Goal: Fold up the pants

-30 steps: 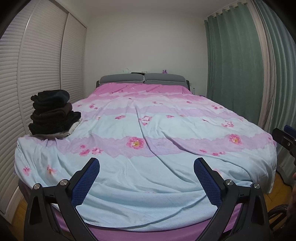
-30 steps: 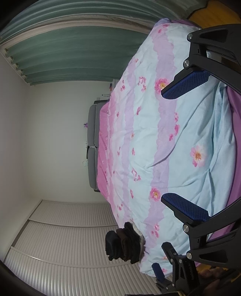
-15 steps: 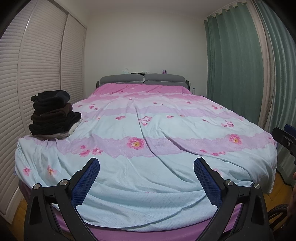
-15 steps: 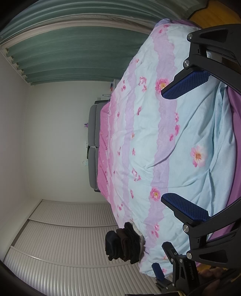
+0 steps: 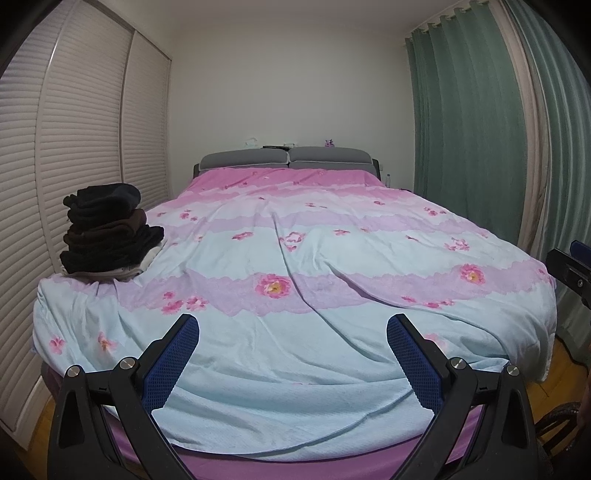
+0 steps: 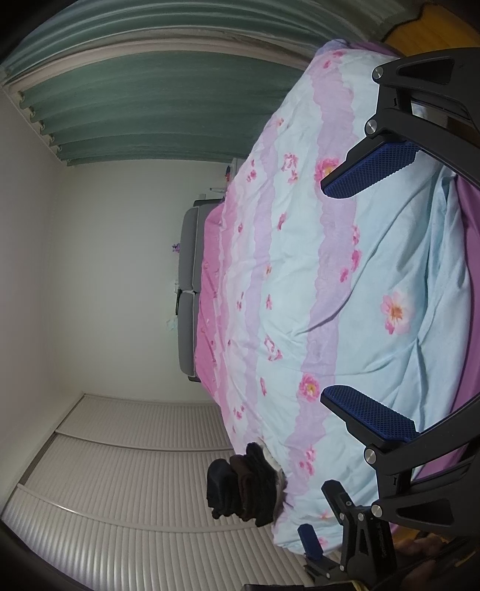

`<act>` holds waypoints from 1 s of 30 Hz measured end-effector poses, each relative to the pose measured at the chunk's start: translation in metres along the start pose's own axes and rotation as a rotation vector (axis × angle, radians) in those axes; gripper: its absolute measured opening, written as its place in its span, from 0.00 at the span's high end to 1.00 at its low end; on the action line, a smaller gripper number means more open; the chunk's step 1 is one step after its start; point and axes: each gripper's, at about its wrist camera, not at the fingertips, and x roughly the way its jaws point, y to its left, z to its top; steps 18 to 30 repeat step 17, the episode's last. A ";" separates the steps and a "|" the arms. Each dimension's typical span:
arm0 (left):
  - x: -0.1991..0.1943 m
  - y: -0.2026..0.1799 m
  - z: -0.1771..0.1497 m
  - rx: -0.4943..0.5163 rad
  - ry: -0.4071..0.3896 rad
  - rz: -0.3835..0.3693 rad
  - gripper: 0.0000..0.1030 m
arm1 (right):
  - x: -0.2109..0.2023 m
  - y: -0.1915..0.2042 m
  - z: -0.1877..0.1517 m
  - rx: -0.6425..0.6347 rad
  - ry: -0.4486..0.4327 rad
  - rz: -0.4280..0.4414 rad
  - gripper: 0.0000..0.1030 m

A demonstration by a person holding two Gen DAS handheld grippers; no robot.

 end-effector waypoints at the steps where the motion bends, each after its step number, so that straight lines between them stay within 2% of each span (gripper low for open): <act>1: 0.000 -0.001 0.000 0.003 -0.001 0.004 0.00 | 0.000 0.000 0.000 0.001 -0.001 0.000 0.00; 30: 0.003 -0.010 -0.007 0.028 0.018 -0.012 0.00 | 0.000 0.001 0.000 -0.001 0.003 0.004 0.00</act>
